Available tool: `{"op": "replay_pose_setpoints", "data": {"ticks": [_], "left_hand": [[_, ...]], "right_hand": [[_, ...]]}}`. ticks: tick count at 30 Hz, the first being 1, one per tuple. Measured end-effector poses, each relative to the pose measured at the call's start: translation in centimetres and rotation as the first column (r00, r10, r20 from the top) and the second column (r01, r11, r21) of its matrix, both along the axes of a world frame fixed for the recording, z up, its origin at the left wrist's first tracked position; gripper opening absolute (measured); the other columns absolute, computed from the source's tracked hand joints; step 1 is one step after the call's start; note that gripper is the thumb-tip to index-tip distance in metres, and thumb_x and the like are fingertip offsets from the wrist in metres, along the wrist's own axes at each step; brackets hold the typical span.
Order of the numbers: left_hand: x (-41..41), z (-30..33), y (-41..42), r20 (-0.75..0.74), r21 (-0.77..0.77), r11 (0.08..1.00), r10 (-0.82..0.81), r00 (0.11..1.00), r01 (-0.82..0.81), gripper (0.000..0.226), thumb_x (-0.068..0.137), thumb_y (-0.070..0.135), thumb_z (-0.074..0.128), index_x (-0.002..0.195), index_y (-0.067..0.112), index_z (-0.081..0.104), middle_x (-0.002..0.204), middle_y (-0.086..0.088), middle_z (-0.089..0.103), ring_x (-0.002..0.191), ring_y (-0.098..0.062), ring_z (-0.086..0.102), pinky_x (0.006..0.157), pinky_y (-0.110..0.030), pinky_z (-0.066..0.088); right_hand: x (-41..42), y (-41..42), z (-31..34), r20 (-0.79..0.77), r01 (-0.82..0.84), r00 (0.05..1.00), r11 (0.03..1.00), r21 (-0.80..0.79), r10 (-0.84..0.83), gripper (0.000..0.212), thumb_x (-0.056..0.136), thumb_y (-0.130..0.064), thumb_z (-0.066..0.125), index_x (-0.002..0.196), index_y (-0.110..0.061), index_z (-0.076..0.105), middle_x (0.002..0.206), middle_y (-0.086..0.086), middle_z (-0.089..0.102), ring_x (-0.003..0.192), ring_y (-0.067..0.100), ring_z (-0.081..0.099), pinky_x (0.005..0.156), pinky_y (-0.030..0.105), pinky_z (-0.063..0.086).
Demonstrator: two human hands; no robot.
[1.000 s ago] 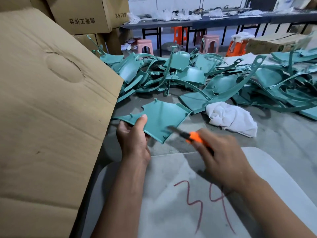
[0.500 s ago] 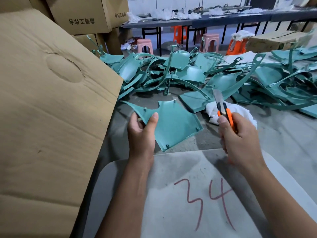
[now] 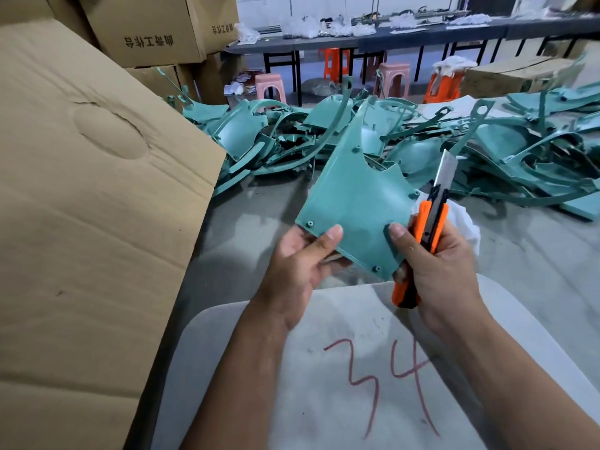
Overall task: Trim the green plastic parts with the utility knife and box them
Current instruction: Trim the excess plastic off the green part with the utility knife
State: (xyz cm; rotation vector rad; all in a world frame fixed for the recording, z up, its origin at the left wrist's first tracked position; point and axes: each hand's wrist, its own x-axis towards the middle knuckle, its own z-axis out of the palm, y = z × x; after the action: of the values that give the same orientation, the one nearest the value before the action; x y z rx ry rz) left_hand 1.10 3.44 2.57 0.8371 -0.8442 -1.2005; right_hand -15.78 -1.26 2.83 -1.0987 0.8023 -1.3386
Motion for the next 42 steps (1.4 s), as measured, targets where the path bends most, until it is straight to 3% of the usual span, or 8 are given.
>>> {"op": "replay_pose_setpoints", "data": {"ticks": [6,8,12,16,24,30,38,42], "left_hand": [[-1.0,-0.8,-0.7,0.110,-0.077,0.972,0.230,0.967,-0.223,0.021,0.093,0.019,0.063,0.108,0.022,0.077,0.116,-0.008,0.075,0.109,-0.030,0.070,0.094,-0.052,0.055],[0.1,-1.4,-0.9,0.348,-0.141,0.930,0.367,0.862,-0.339,0.020,0.093,0.025,0.062,0.106,0.018,0.075,0.101,-0.006,0.076,0.092,-0.024,0.068,0.087,-0.054,0.055],[0.4,-2.5,-1.0,0.619,-0.216,0.896,0.432,0.656,-0.387,0.033,0.095,0.038,0.056,0.094,0.008,0.071,0.076,-0.028,0.065,0.070,-0.016,0.053,0.065,-0.056,0.050],[-0.2,-2.3,-0.7,0.691,-0.265,0.899,0.429,0.582,-0.348,0.029,0.095,0.036,0.055,0.076,0.016,0.064,0.057,0.002,0.058,0.051,-0.009,0.045,0.048,-0.040,0.038],[0.1,-2.1,-0.5,0.708,-0.195,0.919,0.373,0.599,-0.341,0.034,0.093,0.035,0.058,0.106,0.007,0.073,0.088,-0.026,0.070,0.076,-0.038,0.067,0.068,-0.057,0.057],[0.1,-2.1,-0.4,0.740,-0.211,0.927,0.358,0.570,-0.309,0.024,0.093,0.032,0.059,0.099,0.014,0.074,0.078,-0.008,0.072,0.072,-0.031,0.066,0.065,-0.050,0.054],[1.0,-1.8,0.1,0.730,-0.158,0.948,0.300,0.614,-0.275,0.035,0.090,0.033,0.060,0.108,0.006,0.074,0.094,-0.013,0.076,0.088,-0.032,0.072,0.076,-0.053,0.059],[0.9,-1.6,0.1,0.712,-0.125,0.954,0.277,0.646,-0.272,0.034,0.090,0.032,0.061,0.110,0.008,0.074,0.095,-0.007,0.077,0.091,-0.026,0.073,0.079,-0.052,0.060]], "right_hand": [[-0.3,-0.6,-1.4,-0.394,0.120,0.886,0.942,-0.312,-0.244,0.041,0.096,-0.056,0.064,0.080,-0.019,0.057,0.067,0.006,0.058,0.056,0.028,0.047,0.052,0.039,0.042],[-0.6,-0.7,-1.5,-0.488,0.150,0.750,0.833,-0.533,-0.447,0.051,0.105,-0.054,0.044,0.083,-0.010,0.055,0.067,0.007,0.058,0.060,0.028,0.051,0.055,0.046,0.042],[0.1,0.8,-1.2,-0.499,-0.099,0.720,0.641,-0.761,-0.482,0.033,0.107,-0.042,0.045,0.081,-0.021,0.046,0.061,-0.015,0.040,0.055,0.010,0.040,0.052,0.027,0.036],[1.1,1.2,-1.5,-0.603,-0.221,0.591,0.612,-0.759,-0.536,0.029,0.106,-0.043,0.045,0.084,-0.025,0.040,0.064,-0.016,0.035,0.052,0.014,0.037,0.047,0.038,0.036],[-1.4,-1.6,-1.4,-0.603,0.162,0.469,0.734,-0.659,-0.645,0.034,0.109,-0.038,0.046,0.080,-0.022,0.038,0.057,-0.013,0.033,0.049,0.019,0.032,0.047,0.029,0.020],[0.2,0.2,-1.1,-0.555,-0.145,0.575,0.593,-0.792,-0.601,0.034,0.108,-0.047,0.043,0.083,-0.024,0.042,0.060,-0.016,0.032,0.049,0.010,0.034,0.050,0.021,0.026],[-3.1,-2.9,-1.5,-0.638,0.206,0.400,0.743,-0.636,-0.658,0.036,0.109,-0.037,0.047,0.082,-0.014,0.047,0.059,0.003,0.046,0.052,0.031,0.041,0.050,0.036,0.026],[-1.7,-0.8,-0.7,-0.536,0.015,0.565,0.657,-0.754,-0.628,0.031,0.107,-0.037,0.048,0.082,-0.018,0.050,0.058,-0.015,0.036,0.048,0.016,0.035,0.047,0.027,0.027]]}}
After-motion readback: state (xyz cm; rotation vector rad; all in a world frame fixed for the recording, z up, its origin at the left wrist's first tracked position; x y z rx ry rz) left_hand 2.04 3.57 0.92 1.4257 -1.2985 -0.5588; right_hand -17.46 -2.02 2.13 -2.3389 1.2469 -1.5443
